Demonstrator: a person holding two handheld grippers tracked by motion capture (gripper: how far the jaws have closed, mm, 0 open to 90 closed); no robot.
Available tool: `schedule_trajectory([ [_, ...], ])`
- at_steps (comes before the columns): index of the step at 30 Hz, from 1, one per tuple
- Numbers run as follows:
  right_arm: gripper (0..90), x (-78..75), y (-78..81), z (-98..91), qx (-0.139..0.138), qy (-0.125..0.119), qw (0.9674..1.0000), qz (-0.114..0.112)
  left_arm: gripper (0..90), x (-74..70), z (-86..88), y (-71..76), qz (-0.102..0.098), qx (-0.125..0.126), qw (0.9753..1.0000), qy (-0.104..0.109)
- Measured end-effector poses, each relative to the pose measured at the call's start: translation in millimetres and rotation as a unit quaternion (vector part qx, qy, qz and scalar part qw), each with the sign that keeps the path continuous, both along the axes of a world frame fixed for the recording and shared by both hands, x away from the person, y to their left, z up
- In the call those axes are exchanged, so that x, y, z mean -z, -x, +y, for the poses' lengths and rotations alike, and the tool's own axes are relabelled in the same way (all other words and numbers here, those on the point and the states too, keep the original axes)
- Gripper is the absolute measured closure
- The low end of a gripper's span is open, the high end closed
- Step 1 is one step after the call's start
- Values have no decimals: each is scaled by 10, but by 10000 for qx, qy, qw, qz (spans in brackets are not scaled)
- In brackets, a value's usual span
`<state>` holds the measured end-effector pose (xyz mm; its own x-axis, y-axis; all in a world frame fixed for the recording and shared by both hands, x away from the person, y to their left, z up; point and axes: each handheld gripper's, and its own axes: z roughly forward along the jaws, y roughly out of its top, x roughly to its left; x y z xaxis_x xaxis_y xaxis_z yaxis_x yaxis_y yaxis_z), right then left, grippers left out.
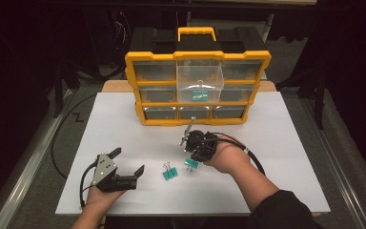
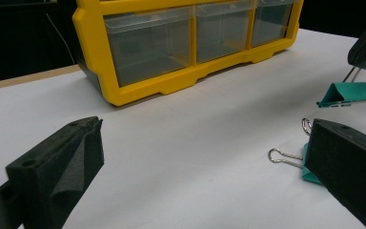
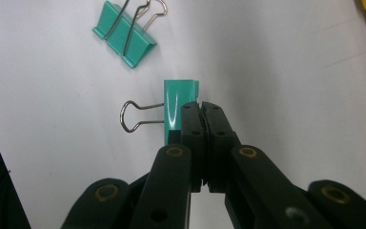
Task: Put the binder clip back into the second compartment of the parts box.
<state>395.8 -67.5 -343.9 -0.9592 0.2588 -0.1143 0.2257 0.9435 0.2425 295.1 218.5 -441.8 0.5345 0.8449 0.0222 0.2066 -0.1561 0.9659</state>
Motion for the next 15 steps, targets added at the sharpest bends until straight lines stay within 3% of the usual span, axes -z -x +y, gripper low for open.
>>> schedule_trajectory([
  [15, 900, -34, 17, -292, 171, -6, 9995, 282, 3, 7, -2, -8, 13, -5, 10000, -28],
])
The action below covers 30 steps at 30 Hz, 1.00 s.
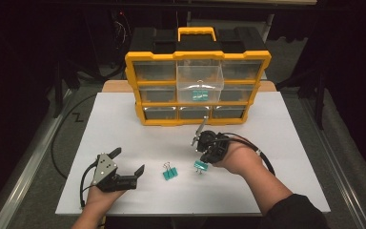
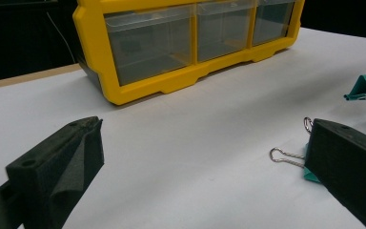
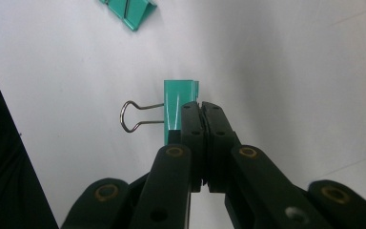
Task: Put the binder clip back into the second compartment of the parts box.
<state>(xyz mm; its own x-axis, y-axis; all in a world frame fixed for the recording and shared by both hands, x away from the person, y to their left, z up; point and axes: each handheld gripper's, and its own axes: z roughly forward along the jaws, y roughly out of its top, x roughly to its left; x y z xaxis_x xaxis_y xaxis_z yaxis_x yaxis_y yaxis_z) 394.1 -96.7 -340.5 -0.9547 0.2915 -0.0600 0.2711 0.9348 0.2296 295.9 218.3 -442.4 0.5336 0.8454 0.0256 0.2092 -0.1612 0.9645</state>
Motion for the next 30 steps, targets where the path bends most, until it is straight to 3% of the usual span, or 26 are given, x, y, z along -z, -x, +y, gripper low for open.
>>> schedule_trajectory([
  [12, 900, -22, 23, -205, 64, -61, 10000, 42, 3, -2, -7, 8, -17, -10, 10000, 0],
  [19, 900, -72, 14, -335, 294, -148, 9995, 29, 3, 3, -7, 1, 8, 2, 10000, -15],
  [30, 900, -174, 3, -383, 321, -174, 9993, 124, 3, -3, -1, 6, -10, -2, 10000, 7],
])
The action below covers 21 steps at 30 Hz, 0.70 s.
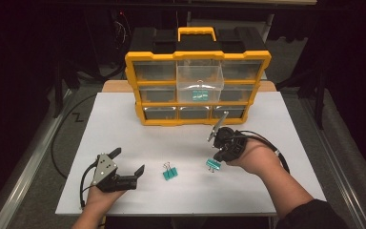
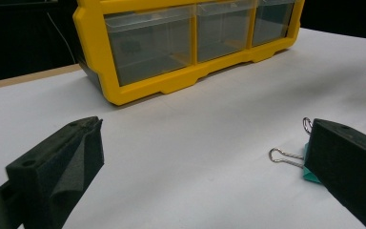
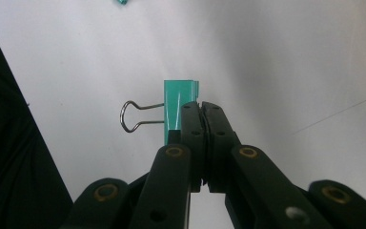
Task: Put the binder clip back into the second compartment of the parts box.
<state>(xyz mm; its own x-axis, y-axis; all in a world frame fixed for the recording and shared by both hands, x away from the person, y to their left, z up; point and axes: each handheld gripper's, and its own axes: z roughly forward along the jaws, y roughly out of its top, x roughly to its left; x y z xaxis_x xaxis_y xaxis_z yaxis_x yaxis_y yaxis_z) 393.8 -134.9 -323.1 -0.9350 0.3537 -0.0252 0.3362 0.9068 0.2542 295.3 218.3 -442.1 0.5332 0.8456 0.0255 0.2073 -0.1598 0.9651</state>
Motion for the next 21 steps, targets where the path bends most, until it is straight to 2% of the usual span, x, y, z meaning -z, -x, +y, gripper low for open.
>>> schedule_trajectory([
  [10, 900, -168, 1, 20, -242, 129, 9996, -15, 3, -2, 8, -8, -1, -3, 10000, 1],
  [14, 900, -240, -4, 26, -226, 151, 9996, -50, 3, -5, 11, 1, -4, -2, 10000, -18],
  [21, 900, -502, -4, 84, -206, 172, 9995, -151, 3, -5, 3, 5, -19, -13, 10000, 0],
])
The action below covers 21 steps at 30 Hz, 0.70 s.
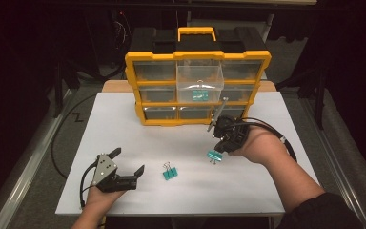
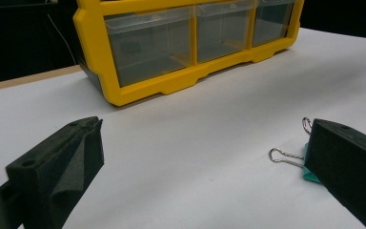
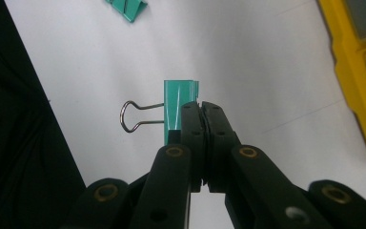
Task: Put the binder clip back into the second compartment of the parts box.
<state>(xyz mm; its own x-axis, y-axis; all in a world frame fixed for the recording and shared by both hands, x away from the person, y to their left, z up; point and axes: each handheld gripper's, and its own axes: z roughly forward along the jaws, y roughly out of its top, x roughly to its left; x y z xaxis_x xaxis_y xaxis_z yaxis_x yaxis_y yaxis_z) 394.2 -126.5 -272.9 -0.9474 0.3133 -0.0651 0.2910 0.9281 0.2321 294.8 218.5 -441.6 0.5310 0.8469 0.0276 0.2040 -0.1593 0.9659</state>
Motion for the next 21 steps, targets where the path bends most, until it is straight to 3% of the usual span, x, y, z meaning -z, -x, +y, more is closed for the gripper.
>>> schedule_trajectory([
  [11, 900, -246, -24, 59, -67, 35, 10000, 20, 3, -2, 9, 1, 6, 3, 10000, 26],
  [21, 900, -444, -62, 103, -141, 50, 9997, -174, 3, -3, 16, -5, 8, 7, 10000, 41],
])
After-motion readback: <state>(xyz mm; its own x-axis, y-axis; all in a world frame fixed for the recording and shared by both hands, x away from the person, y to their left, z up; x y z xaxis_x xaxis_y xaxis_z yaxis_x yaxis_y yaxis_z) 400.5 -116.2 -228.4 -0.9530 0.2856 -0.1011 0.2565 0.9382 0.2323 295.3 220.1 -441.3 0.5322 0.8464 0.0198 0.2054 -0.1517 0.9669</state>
